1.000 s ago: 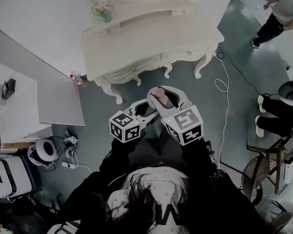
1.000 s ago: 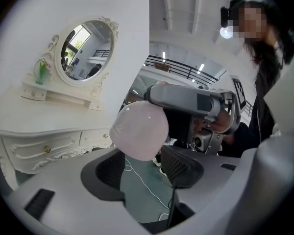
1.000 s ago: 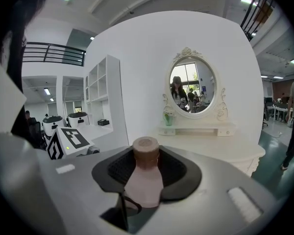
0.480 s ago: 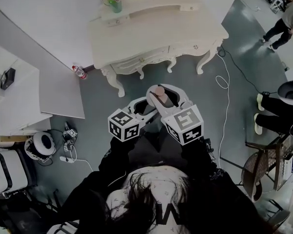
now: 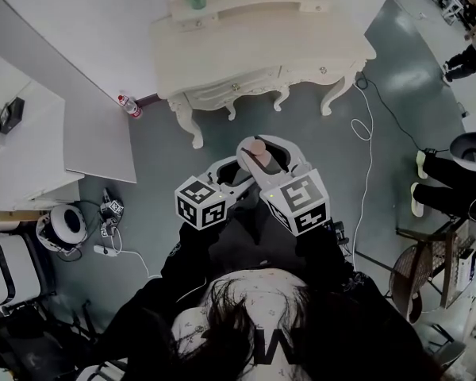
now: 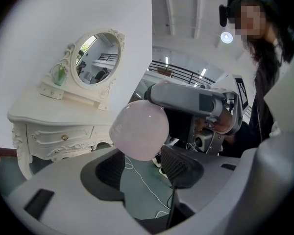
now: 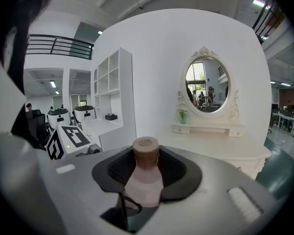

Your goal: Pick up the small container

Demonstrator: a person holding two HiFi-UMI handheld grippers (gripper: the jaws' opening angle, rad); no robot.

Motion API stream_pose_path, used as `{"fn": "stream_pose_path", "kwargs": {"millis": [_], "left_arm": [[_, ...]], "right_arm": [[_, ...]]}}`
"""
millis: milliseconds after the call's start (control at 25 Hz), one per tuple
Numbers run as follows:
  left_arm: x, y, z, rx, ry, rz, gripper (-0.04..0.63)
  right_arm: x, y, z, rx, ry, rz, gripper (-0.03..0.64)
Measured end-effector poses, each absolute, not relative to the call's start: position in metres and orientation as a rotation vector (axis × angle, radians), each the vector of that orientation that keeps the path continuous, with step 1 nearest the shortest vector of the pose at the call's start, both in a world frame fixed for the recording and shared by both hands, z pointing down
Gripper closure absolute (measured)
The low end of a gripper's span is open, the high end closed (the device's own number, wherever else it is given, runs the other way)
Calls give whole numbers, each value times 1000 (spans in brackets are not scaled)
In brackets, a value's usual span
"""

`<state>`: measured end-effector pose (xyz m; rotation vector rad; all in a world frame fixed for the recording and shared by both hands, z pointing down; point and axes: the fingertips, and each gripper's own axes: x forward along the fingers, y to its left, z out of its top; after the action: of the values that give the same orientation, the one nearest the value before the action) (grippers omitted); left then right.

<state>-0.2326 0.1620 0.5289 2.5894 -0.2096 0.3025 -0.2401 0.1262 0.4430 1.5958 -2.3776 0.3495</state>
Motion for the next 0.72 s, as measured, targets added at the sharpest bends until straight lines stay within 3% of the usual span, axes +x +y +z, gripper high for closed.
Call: {"fn": "stream_pose_path", "kwargs": {"millis": [720], "left_arm": [[-220,148,528,2593,-206,308,382]], "right_arm": [[-228,112,441,1591,-2376,331,471]]}}
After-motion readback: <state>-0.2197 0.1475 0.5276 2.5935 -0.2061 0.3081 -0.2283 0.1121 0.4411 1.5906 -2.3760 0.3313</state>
